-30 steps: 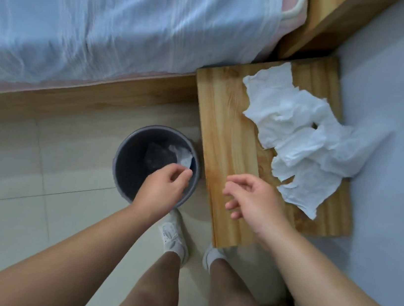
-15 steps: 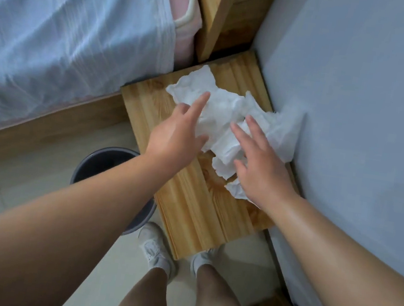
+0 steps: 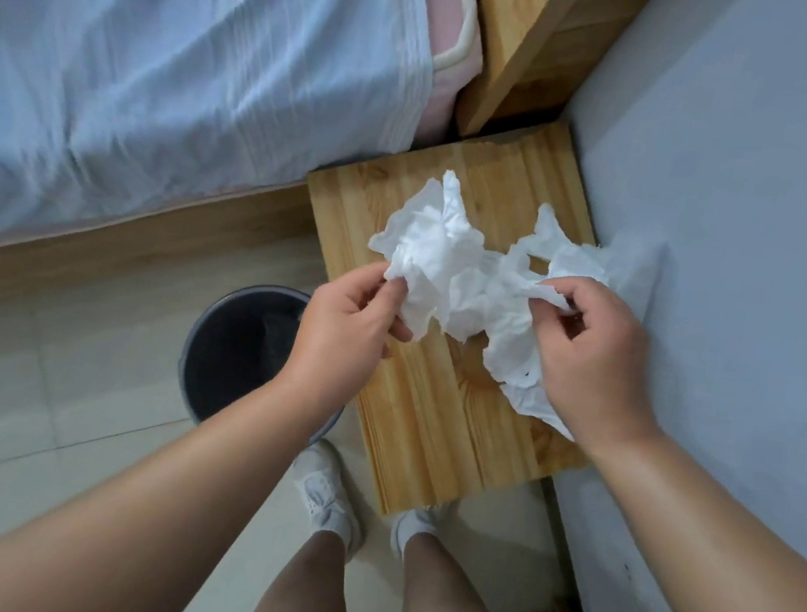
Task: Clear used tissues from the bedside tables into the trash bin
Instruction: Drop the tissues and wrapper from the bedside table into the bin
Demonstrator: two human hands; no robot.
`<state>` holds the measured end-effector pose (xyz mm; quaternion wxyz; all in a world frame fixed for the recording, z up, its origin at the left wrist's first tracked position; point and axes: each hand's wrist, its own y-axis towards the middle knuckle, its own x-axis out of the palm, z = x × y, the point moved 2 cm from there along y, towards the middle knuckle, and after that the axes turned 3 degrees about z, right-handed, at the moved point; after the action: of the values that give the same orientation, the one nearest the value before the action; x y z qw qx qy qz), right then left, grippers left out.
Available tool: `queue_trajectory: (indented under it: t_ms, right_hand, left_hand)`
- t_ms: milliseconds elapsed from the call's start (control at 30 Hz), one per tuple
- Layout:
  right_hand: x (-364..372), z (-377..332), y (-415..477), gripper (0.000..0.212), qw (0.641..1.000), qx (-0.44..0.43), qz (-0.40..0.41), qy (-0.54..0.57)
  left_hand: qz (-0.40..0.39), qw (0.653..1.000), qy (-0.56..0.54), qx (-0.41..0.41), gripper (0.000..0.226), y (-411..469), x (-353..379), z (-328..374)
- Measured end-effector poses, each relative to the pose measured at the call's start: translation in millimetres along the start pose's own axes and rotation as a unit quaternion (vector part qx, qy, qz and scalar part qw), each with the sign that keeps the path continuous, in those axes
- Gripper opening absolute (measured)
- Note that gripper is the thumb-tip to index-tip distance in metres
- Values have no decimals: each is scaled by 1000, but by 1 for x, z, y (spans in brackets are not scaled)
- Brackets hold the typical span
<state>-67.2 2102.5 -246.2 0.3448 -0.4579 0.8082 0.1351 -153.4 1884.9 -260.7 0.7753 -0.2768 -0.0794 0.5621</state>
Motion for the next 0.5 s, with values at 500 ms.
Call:
queue_trajectory:
  t_ms: [500]
  right_hand:
    - [152, -90, -106, 13, 959, -11, -280, 36]
  left_hand:
    - [170, 967, -40, -184, 33, -64, -150, -146]
